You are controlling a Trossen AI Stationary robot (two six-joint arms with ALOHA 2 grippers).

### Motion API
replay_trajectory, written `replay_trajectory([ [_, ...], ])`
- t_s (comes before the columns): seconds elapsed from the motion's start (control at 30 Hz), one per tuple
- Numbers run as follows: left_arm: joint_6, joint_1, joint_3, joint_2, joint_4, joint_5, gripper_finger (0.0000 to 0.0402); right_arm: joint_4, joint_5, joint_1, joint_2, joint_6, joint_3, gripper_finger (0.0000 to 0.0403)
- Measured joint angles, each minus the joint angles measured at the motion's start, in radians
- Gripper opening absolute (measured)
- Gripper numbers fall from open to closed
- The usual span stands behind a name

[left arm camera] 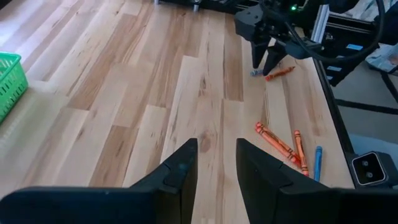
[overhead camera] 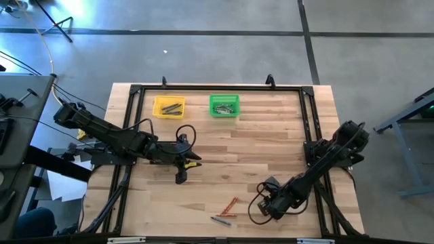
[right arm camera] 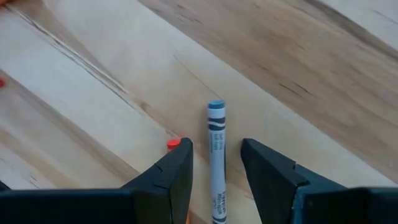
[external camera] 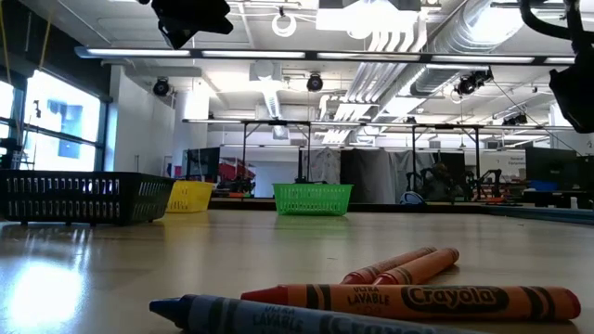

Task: Sort crayons
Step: Put the gray crayon into the green bin

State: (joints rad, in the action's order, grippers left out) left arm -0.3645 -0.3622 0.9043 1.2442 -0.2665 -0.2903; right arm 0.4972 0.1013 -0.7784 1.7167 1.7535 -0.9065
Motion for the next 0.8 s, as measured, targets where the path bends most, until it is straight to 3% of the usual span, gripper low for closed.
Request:
replay_trajectory([
  [0.27,0.001,0.000,0.000,0.000,0.000,0.000,0.0097,0.038,0.009,0.000,0.031,0.028,-0.002,0.0118],
  [0.57,0.002,0.000,0.000,0.000,-0.001,0.000,0.0097,0.094,0.002,0.000,0.034,0.072,-0.002,0.0015],
  [0.8,0.003,0.000,0.000,0.000,-0.007,0.000,0.0097,0.097,-0.004,0.000,0.025,0.058,0.000,0.0007],
])
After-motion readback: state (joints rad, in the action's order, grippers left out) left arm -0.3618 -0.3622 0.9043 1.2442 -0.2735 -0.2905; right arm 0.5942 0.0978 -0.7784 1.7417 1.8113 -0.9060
